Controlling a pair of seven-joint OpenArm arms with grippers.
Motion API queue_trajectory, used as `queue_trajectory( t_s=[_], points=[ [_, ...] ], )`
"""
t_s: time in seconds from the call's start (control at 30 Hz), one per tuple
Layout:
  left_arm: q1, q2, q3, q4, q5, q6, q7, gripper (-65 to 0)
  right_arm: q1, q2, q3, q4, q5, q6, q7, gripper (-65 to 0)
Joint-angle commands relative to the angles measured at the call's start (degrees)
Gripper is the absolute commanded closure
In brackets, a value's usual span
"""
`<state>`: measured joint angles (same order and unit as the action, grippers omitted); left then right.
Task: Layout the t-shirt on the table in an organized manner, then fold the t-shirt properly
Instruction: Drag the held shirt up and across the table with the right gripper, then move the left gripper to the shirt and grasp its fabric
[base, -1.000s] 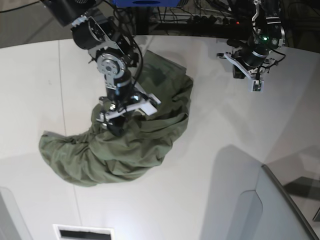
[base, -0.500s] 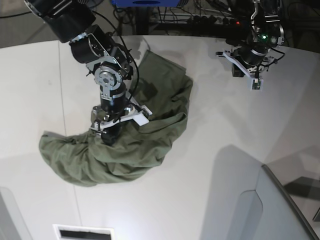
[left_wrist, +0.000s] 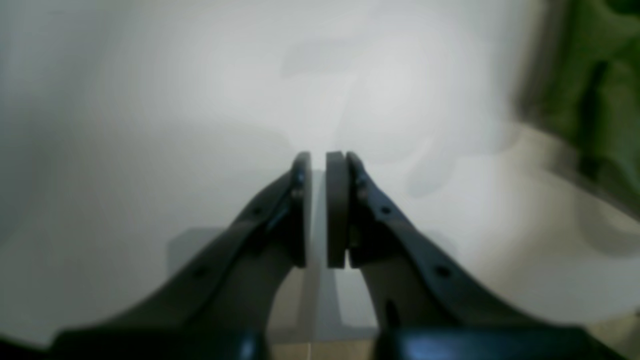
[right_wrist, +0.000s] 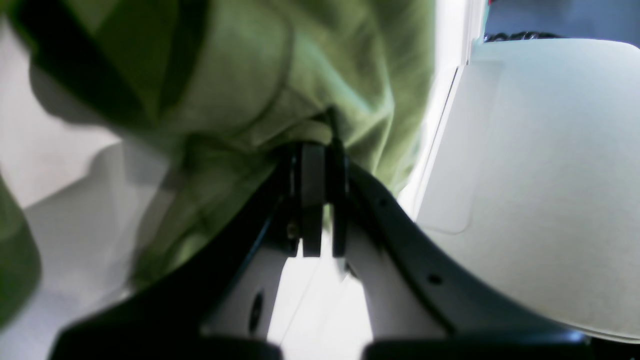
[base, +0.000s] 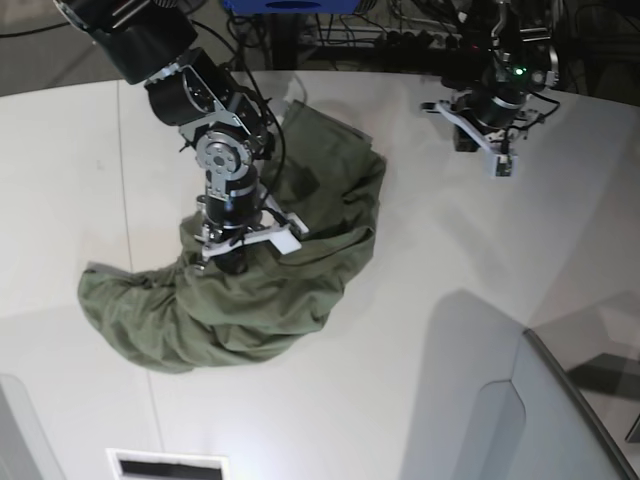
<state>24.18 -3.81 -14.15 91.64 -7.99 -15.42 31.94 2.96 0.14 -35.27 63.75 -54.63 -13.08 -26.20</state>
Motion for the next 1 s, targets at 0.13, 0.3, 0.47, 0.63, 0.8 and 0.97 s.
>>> queue_trajectory(
  t_s=[0.13, 0.3, 0.47, 0.63, 0.8, 0.97],
  points=[
    [0.7, 1.6, 8.0, 3.9, -0.6, -0.5, -1.1, -6.7, 0.5, -0.3, 0.0, 1.3, -1.1, -1.0, -2.1, -0.2],
    [0.7, 1.8, 8.5, 5.6, 0.1, -0.3, -1.3, -7.2, -0.5, -0.3, 0.0, 1.3, -1.1, -1.0, -2.1, -0.2],
    [1.4, -1.2, 11.3, 8.8, 7.2, -0.3, -7.5, -29.3, -1.2, -0.3, 0.0, 1.3, -1.1, -1.0, -2.1, -0.2],
    [1.4, -1.6, 12.9, 7.8, 15.9, -0.3, -11.0, -49.9, -1.2, -0.3, 0.0, 1.3, -1.1, -1.0, -2.1, -0.2],
    [-2.0, -1.7, 14.8, 6.0, 16.5, -0.3, -11.2, -41.1, -1.2, -0.3, 0.0, 1.3, -1.1, -1.0, -2.1, -0.2],
    [-7.5, -1.6, 17.5, 4.1, 16.8, -0.3, -11.2, -41.3, -1.2, -0.4, 0.0, 1.3, -1.0, -1.0, -2.1, -0.2]
  ],
)
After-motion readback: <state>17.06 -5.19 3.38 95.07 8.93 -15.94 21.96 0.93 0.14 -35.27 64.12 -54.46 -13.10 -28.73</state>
